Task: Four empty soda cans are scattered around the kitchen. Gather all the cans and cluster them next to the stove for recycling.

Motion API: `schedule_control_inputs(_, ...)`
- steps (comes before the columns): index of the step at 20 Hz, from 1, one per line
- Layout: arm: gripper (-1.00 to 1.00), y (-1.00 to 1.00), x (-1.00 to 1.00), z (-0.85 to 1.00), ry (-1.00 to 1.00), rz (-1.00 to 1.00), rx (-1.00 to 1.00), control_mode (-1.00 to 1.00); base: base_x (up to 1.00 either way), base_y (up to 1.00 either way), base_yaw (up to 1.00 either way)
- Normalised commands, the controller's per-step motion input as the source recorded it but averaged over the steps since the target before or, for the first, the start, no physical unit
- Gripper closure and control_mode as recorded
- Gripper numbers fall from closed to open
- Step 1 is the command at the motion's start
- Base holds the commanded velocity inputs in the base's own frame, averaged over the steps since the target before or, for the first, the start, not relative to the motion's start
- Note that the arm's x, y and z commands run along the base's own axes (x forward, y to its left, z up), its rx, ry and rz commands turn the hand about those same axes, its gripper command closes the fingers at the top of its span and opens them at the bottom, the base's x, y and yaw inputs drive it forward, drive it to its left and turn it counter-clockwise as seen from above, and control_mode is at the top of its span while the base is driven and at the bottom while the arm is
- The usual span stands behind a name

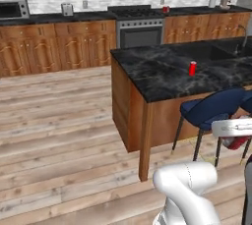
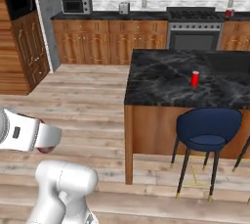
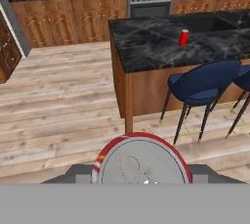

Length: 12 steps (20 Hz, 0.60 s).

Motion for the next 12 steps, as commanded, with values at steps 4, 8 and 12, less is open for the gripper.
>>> schedule_control_inputs(4, 1.0, 0.0, 0.0, 0.0, 0.0, 0.0, 0.0, 1.0, 0.07, 0.85, 0.12)
schedule_control_inputs(8, 1.0, 0.0, 0.0, 0.0, 0.0, 0.0, 0.0, 1.0, 0.34, 0.45, 0.16)
schedule_control_inputs(12, 1.0, 0.0, 0.0, 0.0, 0.0, 0.0, 0.0, 1.0, 0.67, 0.09, 0.14)
